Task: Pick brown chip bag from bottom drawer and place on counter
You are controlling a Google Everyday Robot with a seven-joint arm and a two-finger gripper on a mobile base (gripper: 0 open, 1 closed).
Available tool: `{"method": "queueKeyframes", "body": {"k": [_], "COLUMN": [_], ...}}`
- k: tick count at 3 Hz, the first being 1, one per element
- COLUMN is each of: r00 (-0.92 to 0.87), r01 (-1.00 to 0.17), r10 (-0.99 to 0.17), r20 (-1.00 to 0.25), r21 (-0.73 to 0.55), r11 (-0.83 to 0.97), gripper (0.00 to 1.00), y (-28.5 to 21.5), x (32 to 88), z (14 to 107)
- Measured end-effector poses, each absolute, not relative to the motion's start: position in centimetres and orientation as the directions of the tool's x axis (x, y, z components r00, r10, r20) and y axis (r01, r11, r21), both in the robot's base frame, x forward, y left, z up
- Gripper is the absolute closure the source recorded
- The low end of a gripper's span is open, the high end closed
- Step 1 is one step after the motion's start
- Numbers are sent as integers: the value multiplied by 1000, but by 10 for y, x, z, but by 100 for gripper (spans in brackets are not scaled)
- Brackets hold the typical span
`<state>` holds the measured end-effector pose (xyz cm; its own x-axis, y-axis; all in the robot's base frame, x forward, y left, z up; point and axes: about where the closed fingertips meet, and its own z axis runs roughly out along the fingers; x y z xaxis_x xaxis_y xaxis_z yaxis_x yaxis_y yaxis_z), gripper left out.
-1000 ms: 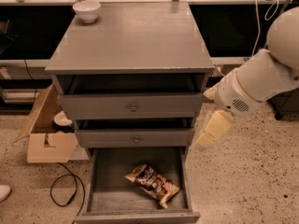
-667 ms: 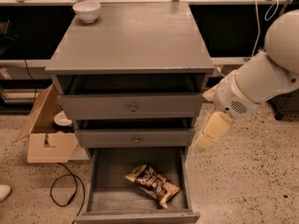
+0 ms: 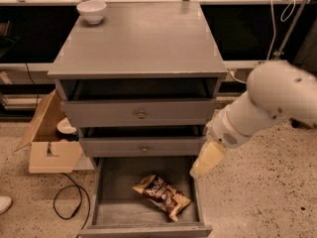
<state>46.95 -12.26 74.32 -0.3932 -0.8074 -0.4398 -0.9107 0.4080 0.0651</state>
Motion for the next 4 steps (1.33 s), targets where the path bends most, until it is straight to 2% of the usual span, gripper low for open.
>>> {"method": "queueKeyframes", "body": {"k": [1,2,3,4], "r00": [-461,-483,-433,-436], "r01": [-882,-863,-862,-843], "r10": [-770,-677,-574,-537], "r20": [-442,-555,-695,-723], "r21": [130,172,132,119], "r11": [453,475,490,524], "gripper": [0,0,0,0], "y": [-114,-89,-56,-51], "x": [467,474,519,533], "z": [650,564,532,520]}}
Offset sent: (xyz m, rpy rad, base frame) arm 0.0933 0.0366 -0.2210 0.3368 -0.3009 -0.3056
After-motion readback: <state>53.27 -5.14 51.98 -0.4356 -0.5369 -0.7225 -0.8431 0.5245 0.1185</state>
